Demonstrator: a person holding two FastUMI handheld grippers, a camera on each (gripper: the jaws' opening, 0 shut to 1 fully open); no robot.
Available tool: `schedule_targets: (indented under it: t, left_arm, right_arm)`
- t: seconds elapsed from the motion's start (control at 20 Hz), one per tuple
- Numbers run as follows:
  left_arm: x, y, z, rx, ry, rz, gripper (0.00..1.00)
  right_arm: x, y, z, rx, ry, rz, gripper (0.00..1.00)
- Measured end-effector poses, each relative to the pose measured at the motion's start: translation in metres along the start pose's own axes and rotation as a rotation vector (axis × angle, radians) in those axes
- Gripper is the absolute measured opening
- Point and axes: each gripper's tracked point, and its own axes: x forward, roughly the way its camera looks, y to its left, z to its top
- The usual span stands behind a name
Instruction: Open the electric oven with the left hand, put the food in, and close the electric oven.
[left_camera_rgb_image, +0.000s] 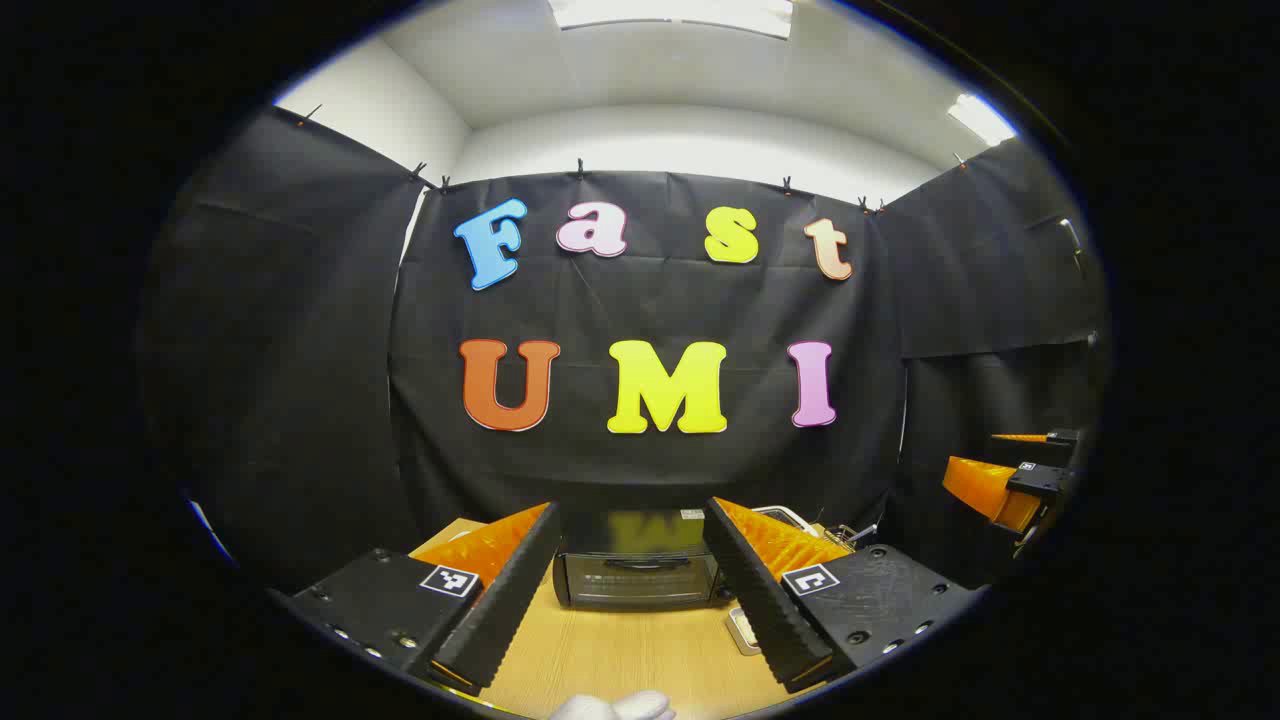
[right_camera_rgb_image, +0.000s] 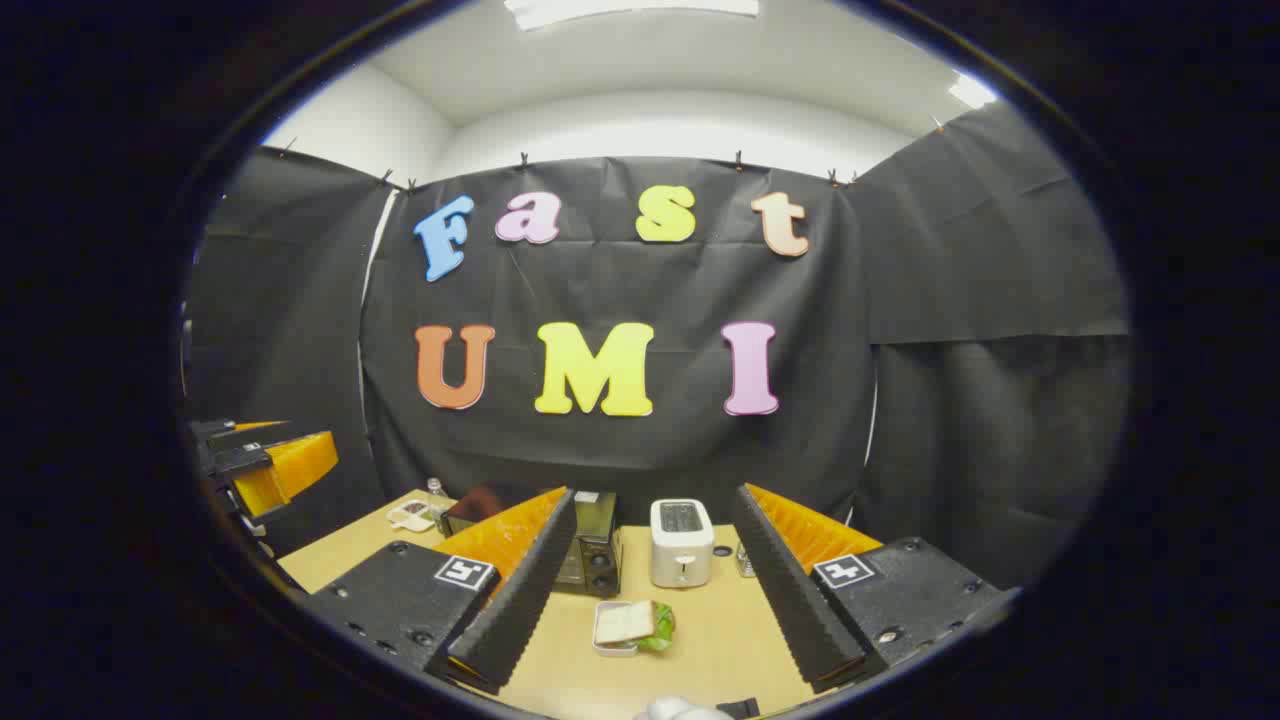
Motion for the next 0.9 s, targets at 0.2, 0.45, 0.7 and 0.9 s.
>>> schedule_targets:
  t: [0.2,0.45,0.7,0.9]
  left_arm:
    - [0.003,0.001,0.001,0.007,0.001,0.026,0.94]
    - [0.011,0.000,0.002,0.011,-0.002,0.033,0.94]
    - [0.024,-0.010,-0.004,0.016,0.006,0.016,0.94]
    - [0.051,-0.017,-0.023,0.026,0.024,0.012,0.94]
  right_arm:
    - [0.006,-0.002,0.004,-0.034,-0.004,0.018,0.92]
    - [0.016,-0.002,0.006,-0.015,-0.007,0.033,0.92]
    - [0.024,-0.006,0.005,-0.022,-0.008,0.030,0.92]
    - [0.031,-0.020,0.002,-0.027,0.004,0.013,0.92]
